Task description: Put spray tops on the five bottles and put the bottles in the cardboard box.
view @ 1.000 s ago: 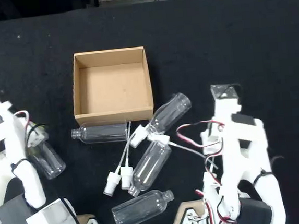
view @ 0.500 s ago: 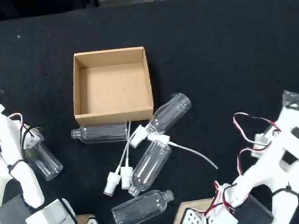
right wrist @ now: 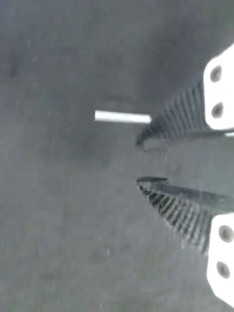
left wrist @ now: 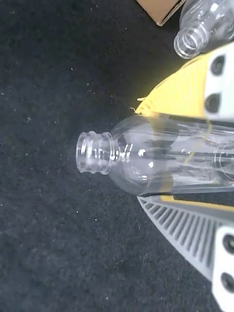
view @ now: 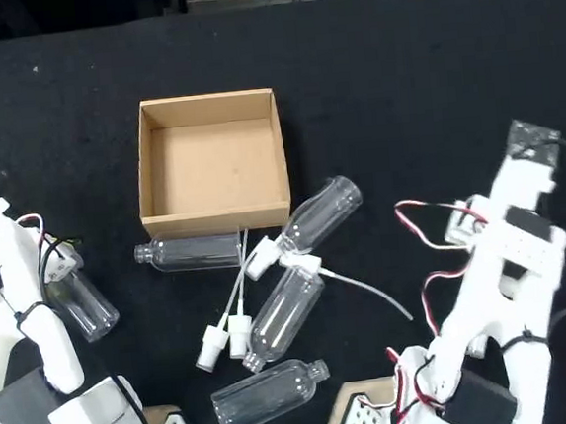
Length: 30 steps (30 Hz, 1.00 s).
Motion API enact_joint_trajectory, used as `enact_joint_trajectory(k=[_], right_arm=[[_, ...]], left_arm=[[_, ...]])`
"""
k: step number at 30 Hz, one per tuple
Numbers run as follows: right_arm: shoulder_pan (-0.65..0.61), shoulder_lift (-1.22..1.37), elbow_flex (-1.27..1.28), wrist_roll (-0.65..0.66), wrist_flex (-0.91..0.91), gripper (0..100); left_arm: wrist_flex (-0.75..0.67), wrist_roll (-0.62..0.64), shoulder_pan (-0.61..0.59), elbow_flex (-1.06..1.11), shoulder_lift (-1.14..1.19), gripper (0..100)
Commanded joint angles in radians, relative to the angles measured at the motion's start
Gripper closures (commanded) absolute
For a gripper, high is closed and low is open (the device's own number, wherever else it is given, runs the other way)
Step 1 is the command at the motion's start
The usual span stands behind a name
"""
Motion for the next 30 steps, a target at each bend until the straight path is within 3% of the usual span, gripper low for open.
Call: enact_joint_trajectory(k=[1, 4, 9, 14, 23, 26, 30], right_arm=[[-0.008, 0.002, -0.091, 0.041, 0.017, 77.0], [0.06, 0.001, -0.119, 0.358, 0.087, 79.7], [0.184, 0.007, -0.114, 1.163, 0.212, 81.2], [0.288, -0.001, -0.045, 1.623, 0.279, 81.1], [0.414, -0.001, -0.016, 2.03, 0.411, 81.1], [0.44, 0.002, 0.021, 2.051, 0.368, 81.1], [0.436, -0.001, 0.12, 1.95, 0.265, 81.3]], left_arm=[[-0.012, 0.006, -0.007, -0.03, -0.044, 97], [-0.012, 0.006, -0.004, -0.03, -0.044, 97], [-0.012, 0.006, -0.007, -0.035, -0.044, 97], [-0.012, 0.006, -0.012, -0.036, -0.044, 97], [-0.012, 0.006, -0.012, -0.035, -0.044, 97], [-0.012, 0.006, -0.012, -0.035, -0.044, 97], [-0.012, 0.006, -0.012, -0.036, -0.044, 97]])
